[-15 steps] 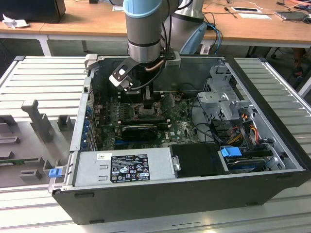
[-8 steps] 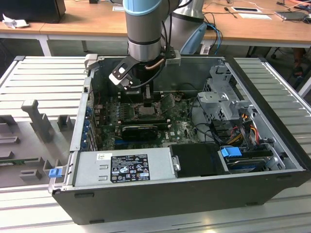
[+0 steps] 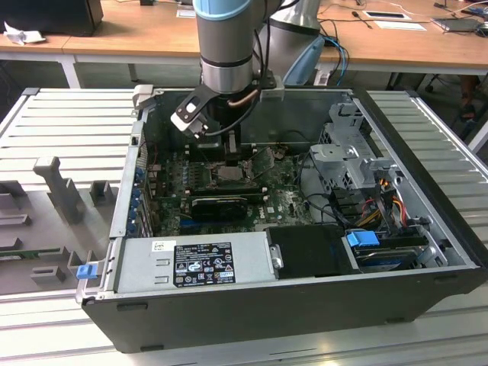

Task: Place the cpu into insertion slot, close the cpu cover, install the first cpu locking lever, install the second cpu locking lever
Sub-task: 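Place the cpu into insertion slot, then close the cpu cover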

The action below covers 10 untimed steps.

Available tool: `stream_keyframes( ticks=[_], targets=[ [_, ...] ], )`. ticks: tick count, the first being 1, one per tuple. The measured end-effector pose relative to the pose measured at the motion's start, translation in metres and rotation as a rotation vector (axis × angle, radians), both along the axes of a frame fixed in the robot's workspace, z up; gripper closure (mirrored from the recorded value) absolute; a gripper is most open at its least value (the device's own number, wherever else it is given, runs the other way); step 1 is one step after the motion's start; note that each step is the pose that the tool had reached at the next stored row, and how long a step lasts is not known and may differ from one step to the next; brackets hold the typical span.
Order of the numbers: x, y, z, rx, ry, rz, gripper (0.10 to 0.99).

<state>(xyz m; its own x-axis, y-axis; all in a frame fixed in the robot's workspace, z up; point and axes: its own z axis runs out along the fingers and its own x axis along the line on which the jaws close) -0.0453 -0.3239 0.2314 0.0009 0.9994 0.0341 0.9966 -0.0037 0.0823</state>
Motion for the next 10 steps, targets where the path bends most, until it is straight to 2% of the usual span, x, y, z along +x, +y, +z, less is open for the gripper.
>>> stream_keyframes(
  ticks=[4, 8, 10],
  targets=[
    [0.0002, -0.0001, 0.001, 0.0, -0.0001, 0.0, 0.98],
    [0.0149, -0.0004, 0.001, 0.0, 0.0024, 0.0, 0.98],
    [0.0185, -0.0005, 0.001, 0.0, 0.0037, 0.0, 0.98]
  ],
)
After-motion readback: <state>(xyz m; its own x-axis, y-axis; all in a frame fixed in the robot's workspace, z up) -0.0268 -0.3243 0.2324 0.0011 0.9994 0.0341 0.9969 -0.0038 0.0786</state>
